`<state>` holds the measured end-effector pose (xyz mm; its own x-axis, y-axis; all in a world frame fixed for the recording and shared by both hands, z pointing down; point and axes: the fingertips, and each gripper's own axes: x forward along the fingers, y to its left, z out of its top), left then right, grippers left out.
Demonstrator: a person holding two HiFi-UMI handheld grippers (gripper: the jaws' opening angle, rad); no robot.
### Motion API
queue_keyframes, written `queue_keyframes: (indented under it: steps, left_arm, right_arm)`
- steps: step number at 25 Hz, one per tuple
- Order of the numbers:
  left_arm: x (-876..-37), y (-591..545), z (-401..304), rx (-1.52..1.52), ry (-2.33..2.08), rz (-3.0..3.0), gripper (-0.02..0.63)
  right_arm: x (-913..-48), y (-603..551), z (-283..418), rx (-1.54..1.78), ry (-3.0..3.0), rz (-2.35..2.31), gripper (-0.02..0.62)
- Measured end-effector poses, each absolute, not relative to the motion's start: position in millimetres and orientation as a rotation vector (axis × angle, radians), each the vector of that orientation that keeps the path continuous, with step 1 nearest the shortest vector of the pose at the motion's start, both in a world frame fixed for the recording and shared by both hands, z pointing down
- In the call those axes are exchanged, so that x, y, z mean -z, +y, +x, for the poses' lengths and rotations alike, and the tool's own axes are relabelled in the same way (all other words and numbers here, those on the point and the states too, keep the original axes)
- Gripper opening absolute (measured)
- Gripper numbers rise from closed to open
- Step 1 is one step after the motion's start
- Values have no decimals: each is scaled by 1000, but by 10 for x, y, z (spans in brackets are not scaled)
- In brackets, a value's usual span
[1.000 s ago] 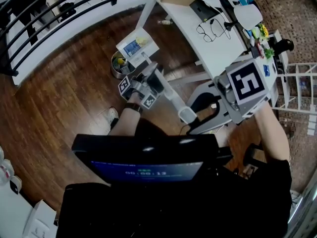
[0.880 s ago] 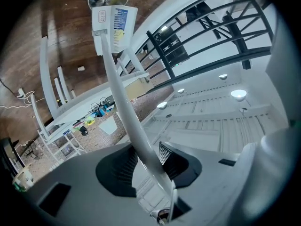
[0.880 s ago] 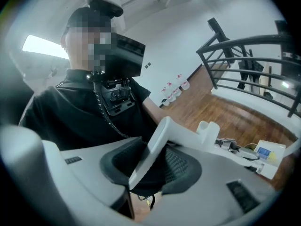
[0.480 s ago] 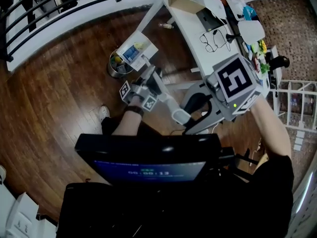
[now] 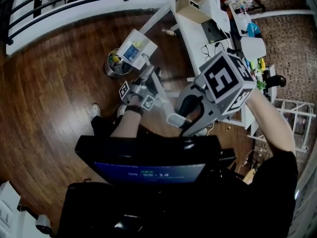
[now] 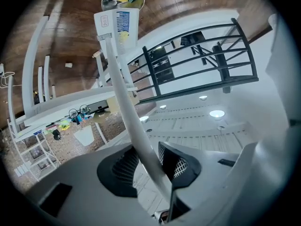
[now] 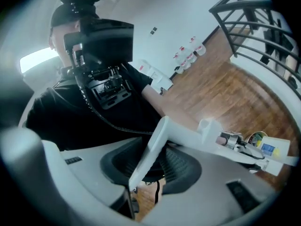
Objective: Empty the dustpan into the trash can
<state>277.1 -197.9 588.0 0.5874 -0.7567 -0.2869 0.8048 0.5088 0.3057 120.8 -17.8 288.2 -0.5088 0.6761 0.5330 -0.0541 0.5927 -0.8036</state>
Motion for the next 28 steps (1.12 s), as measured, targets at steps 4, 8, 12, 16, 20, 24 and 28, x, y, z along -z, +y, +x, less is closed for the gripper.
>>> queue_keyframes:
  steps: [4,8,12,16,20,24,28]
  left_arm:
    - [-5802,-2130,2836,932,143,456,116]
    - [-5700,-2162,2943,854,165,532,112]
    - [-5659,-2119,2991,795,179,572,106]
    - [-5725,-2029,3046,700,183,623,101]
    - [-5722,-1929,3083,649,208,643,103]
    - [-5758,-1915,3143,627,217,658,101]
    - [-5753,-1866,3216,586,229,688,97]
  right_arm:
    - [-2880,-151,1217,-998,-1810,-551,127]
    - [-2881,-58,1312,-976,-1766,-592,126]
    - [-2899,73,1357,-983,-1696,-611,123]
    - [-2977,158,1403,-974,-1650,-637,121]
    - [-3023,211,1373,-985,-1622,-665,121]
    - [-3080,227,1367,-975,-1552,-713,123]
    - [-3155,306,1424,-952,-1462,-769,123]
